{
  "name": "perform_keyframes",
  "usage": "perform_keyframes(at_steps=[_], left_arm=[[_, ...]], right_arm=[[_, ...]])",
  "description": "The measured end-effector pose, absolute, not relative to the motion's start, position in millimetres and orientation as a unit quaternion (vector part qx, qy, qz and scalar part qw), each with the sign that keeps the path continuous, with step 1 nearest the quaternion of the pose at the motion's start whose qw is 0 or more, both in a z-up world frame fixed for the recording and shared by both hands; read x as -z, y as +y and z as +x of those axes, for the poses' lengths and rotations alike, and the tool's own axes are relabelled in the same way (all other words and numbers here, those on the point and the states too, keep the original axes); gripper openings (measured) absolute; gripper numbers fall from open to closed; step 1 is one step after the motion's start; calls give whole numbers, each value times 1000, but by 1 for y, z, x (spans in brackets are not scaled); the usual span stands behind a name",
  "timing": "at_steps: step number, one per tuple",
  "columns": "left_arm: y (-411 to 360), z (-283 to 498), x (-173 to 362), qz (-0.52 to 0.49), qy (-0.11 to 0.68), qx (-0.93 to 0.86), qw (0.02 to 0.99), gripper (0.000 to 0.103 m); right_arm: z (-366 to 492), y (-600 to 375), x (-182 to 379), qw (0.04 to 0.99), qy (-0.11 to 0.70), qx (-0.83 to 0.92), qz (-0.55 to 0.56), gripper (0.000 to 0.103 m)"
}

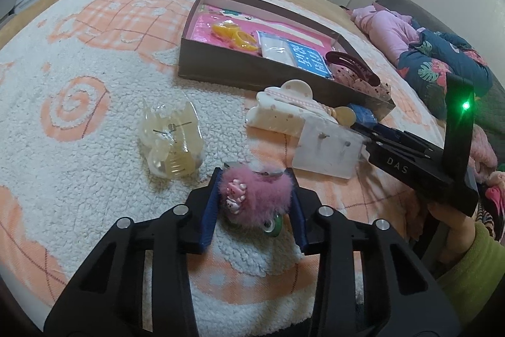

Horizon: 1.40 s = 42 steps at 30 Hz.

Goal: Organize jewelry
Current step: 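Close the left tool on the pink fluffy keychain while the right tool grasps the blue box, then carry the keychain and blue box over the tray with both tools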

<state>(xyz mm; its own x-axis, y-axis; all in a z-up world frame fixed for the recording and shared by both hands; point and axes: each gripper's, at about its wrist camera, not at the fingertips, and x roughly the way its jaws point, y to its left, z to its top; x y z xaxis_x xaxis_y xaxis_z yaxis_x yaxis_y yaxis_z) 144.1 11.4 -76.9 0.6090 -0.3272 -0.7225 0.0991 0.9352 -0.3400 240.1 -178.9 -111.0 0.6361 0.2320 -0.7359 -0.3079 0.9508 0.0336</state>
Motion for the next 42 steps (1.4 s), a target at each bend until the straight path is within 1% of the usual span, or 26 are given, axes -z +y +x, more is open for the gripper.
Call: perform_keyframes(at_steps=[3, 4, 9, 23, 33, 42], left_arm=[[11, 142, 77, -133, 425, 125, 887, 27], [10, 141, 77, -132, 425, 128, 886, 25], [3, 136, 75, -125, 423, 142, 886, 24], [-19, 133, 57, -101, 404, 165, 894, 23], [-12, 155, 38, -112, 381, 152, 905, 23], [-1, 181, 27, -128, 368, 141, 910, 23]], right_arm=[[235, -184, 111, 905, 397, -146, -39, 44], [233, -187, 110, 906, 395, -145, -36, 44], [215, -199, 108, 912, 385, -139, -38, 44], [176, -243, 95, 928, 360, -98, -14, 44], [179, -241, 77, 934, 342, -101, -8, 44], [194, -220, 58, 936, 329, -124, -12, 44]])
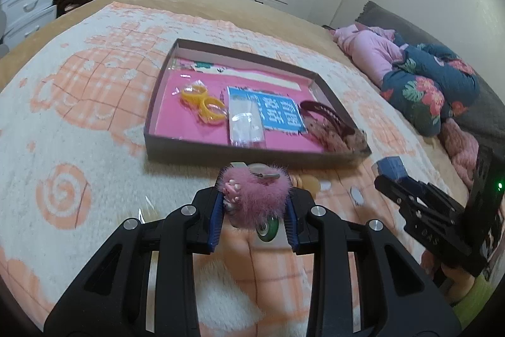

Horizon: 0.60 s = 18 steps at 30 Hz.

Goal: Organize jewelry
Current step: 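Carry the keychain and blue box over the tray with both tools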

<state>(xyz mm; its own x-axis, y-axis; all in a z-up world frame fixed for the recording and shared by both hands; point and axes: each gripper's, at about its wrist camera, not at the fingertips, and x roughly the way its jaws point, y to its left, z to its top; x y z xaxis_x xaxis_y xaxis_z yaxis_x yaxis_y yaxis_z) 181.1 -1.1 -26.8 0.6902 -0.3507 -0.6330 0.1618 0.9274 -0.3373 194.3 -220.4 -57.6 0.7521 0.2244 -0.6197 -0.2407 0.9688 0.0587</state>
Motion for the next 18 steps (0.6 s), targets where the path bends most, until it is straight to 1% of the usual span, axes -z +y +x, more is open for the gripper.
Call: perform_keyframes(at_steps=[11, 18], left_arm=[[20, 218, 13, -154, 348, 122, 917, 23], [32, 238, 18, -168, 348, 106, 916, 23]], right_arm=[[216, -188, 50, 932, 329, -150, -31, 44], [233, -177, 54, 928, 337, -157, -34, 44]])
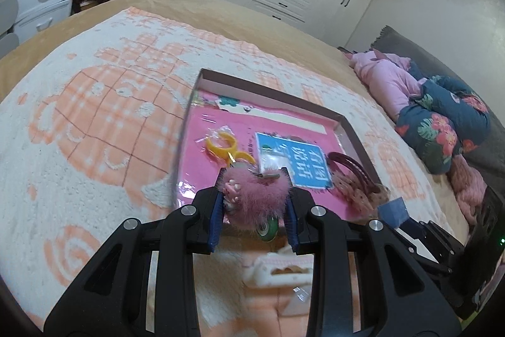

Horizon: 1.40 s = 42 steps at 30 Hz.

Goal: Organize jewelry
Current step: 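Carry the keychain and blue box over the tray with both tools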

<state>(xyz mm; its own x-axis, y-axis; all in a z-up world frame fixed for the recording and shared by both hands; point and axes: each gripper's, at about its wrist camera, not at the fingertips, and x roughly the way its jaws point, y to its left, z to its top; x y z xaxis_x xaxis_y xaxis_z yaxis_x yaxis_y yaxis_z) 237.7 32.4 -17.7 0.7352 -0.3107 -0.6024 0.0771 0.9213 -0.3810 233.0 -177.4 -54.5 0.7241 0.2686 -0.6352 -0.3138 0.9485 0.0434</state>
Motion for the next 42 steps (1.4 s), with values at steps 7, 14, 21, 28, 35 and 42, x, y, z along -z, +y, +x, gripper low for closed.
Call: perform_keyframes(at_steps=[7, 14, 21, 28, 35, 42], left_arm=[[37, 254, 23, -166, 347, 92, 918, 23], [32, 277, 27, -176, 359, 95, 912, 24], [19, 295, 33, -189, 367, 106, 905, 24], [14, 303, 43, -173, 378, 116, 902, 24], [11, 305, 47, -171, 385, 124, 898, 24], [13, 305, 52, -176, 391, 127, 895, 24]], right_arm=[[254, -164, 60, 922, 349, -162, -32, 44], [277, -155, 66, 917, 365, -158, -32, 44], [300, -148, 74, 910, 384, -152, -49, 44], [311, -142, 83, 905, 394, -150, -60, 44], [314, -138, 86, 902, 401, -151, -47, 44], [314, -139, 85, 902, 405, -146, -41, 45]])
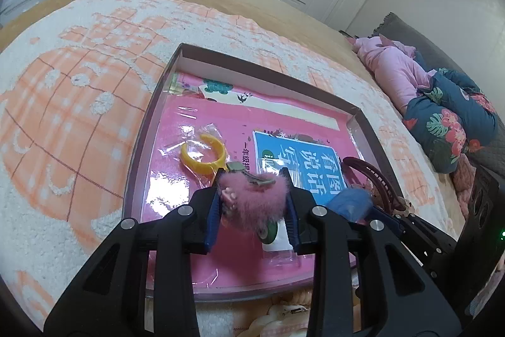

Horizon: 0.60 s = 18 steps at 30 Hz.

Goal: Organize jewelry
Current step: 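Carry the keychain and blue box over the tray with both tools, then open both tools to drop the keychain and blue box into the tray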

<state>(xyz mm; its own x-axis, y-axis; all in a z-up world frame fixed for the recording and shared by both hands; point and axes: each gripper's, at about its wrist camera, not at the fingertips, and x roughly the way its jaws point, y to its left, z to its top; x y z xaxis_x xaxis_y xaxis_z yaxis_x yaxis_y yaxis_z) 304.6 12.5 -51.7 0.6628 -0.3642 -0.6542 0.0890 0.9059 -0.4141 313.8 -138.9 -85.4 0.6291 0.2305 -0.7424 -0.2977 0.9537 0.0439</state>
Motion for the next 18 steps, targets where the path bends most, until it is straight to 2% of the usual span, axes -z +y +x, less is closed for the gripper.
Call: perform_keyframes(at_steps=[5, 7, 11, 14, 15, 16, 18], left_arm=[[13, 302, 52, -180, 390, 132, 893, 28], [13, 301, 51, -181, 389, 133, 893, 31], [12, 298, 48, -177, 387, 134, 895, 35], [11, 294, 45, -173, 384, 136, 897, 42], [11, 292, 43, -169, 382, 132, 899, 50], [11, 291, 42, -168, 380, 131, 900, 53], [14, 287, 40, -170, 377, 128, 902, 54]], right_arm=[[311, -139, 83, 904, 401, -145, -42, 45], [307, -140, 82, 905, 398, -143, -43, 50], [298, -144, 78, 911, 387, -140, -42, 54], [286, -148, 73, 916, 374, -138, -43, 59], [284, -149, 72, 918, 370, -138, -43, 61], [280, -149, 70, 919, 366, -139, -43, 64], [274, -150, 68, 921, 361, -139, -44, 67]])
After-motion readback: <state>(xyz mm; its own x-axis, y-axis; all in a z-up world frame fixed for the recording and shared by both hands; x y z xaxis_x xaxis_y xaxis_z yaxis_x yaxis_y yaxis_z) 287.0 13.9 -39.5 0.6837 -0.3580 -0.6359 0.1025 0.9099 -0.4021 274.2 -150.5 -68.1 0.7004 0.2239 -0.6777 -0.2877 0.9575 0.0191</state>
